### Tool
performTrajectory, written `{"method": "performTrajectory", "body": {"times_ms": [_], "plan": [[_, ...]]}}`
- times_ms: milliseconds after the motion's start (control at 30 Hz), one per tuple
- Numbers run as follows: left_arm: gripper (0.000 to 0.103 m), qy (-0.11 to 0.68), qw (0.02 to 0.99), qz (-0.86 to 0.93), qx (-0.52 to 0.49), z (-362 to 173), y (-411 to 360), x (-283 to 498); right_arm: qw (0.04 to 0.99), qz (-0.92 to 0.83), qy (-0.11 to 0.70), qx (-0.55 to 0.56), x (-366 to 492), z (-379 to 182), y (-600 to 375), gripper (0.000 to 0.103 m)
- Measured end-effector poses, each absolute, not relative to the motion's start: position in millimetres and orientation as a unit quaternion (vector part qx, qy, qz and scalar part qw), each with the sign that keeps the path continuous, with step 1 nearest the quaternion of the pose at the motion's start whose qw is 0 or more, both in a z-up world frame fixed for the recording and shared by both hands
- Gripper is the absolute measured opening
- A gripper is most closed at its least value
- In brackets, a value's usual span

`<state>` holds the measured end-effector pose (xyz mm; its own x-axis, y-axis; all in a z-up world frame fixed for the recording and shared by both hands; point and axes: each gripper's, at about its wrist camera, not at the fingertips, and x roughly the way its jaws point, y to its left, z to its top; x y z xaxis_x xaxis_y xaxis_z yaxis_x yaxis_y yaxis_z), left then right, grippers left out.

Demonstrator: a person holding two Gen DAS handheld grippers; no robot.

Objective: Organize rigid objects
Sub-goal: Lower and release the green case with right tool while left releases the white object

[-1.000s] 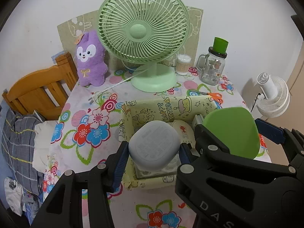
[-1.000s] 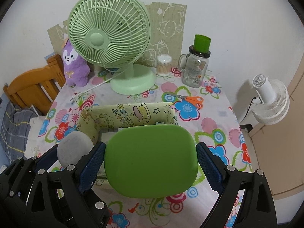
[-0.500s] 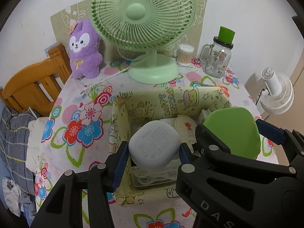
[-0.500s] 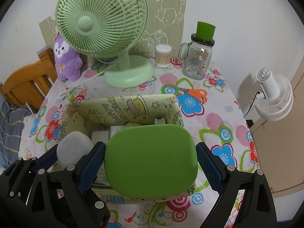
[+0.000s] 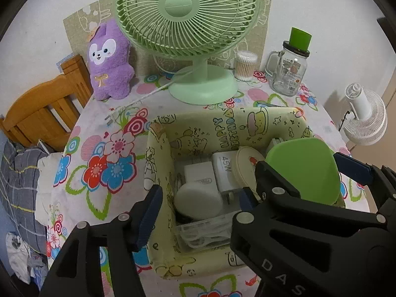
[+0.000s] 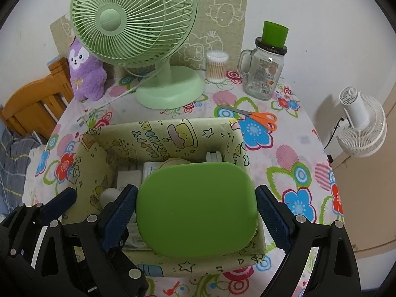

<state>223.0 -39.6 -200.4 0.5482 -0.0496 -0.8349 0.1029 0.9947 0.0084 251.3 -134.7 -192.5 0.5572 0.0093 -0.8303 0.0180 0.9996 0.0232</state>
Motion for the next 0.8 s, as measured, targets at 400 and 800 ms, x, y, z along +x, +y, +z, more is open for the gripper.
{"method": "performTrajectory", "body": {"times_ms": [400, 800], "plan": [[0.076, 0.477, 0.877, -0.05, 0.023, -198, -39, 236, 0.887, 0.006, 0.462, 0.012, 264, -189, -131, 0.095], [0.087, 0.473, 0.879, -0.029, 0.059, -202, -43, 250, 0.875, 0.021, 0.482, 0.05, 283, -201, -135, 0.097]]}}
